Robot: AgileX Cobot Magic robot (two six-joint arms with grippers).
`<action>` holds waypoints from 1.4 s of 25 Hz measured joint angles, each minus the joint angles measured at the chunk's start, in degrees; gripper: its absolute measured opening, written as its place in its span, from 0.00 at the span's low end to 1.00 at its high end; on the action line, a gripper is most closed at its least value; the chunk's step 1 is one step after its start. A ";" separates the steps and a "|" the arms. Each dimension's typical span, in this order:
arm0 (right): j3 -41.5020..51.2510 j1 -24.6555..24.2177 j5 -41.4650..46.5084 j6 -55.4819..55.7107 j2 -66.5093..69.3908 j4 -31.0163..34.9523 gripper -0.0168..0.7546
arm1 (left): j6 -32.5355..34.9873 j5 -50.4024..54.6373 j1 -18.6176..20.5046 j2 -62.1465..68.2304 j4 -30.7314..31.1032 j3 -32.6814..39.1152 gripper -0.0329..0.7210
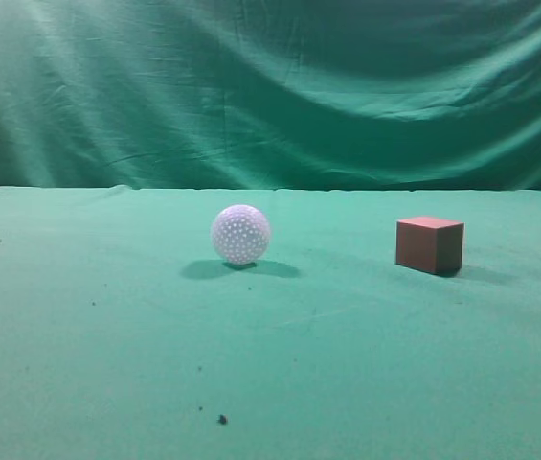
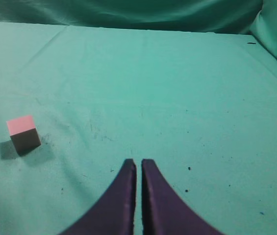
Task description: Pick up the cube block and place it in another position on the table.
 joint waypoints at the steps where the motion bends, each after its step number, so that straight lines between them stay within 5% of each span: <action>1: 0.00 0.00 0.00 0.00 0.00 0.00 0.02 | 0.00 0.00 0.00 0.00 0.00 0.00 0.39; 29: 0.00 0.00 -0.54 -0.12 0.00 -5.15 0.02 | 0.00 0.00 0.00 0.00 0.00 0.00 0.39; 35: 0.12 0.00 -21.35 -0.50 0.00 3.75 0.02 | 0.00 0.00 0.00 0.00 0.00 0.00 0.39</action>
